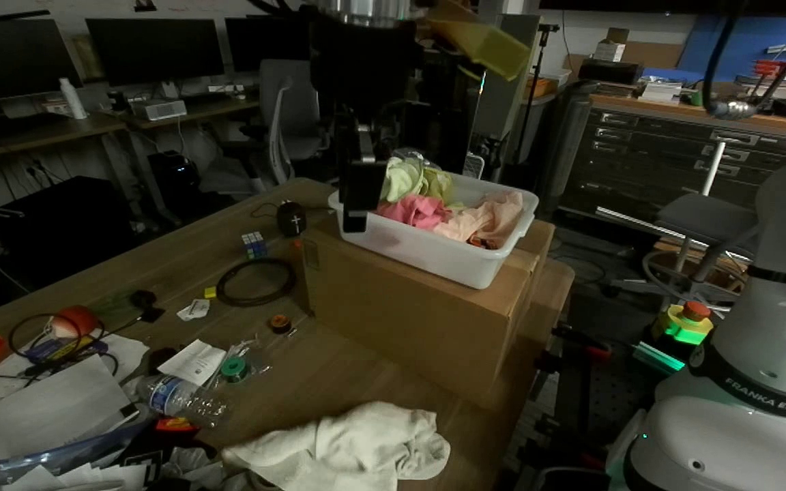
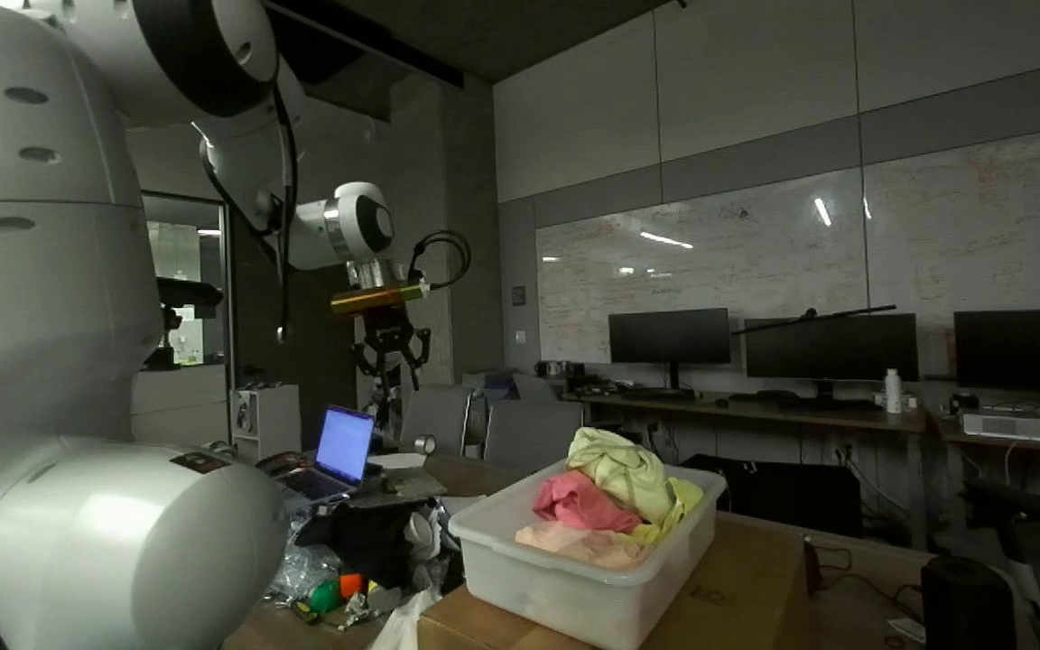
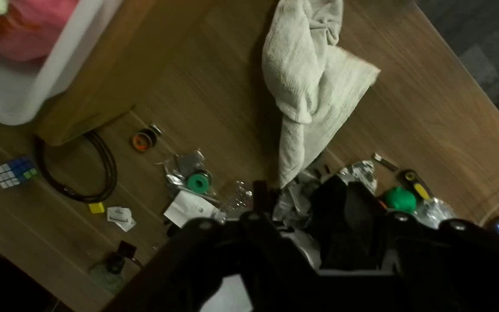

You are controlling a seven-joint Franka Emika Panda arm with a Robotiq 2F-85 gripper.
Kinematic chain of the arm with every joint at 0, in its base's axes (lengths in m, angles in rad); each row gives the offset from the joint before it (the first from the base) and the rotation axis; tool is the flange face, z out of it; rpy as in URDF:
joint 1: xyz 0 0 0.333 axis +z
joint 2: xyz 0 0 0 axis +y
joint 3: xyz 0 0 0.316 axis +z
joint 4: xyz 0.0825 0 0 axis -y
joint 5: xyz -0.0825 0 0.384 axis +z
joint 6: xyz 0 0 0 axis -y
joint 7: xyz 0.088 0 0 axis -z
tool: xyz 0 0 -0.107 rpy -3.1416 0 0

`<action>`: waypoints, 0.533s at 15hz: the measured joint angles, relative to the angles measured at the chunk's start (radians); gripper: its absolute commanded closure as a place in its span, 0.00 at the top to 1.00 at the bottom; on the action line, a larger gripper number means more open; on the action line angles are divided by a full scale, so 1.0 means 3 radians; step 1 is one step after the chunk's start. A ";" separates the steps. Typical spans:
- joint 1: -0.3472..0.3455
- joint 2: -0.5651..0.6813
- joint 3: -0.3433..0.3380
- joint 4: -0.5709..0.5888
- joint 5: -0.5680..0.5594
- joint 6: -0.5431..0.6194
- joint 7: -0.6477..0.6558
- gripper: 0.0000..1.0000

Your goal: Pick the clothes in the box and put them on the table

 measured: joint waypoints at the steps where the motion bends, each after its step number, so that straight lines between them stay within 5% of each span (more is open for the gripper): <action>1: -0.0015 0.0041 0.0002 0.0008 -0.0178 -0.0030 0.0039 0.91; 3: -0.0088 0.0080 -0.0002 0.0006 -0.0557 -0.0048 0.0228 1.00; 8: -0.0420 0.0012 -0.0198 -0.0137 -0.0977 -0.0049 0.0740 1.00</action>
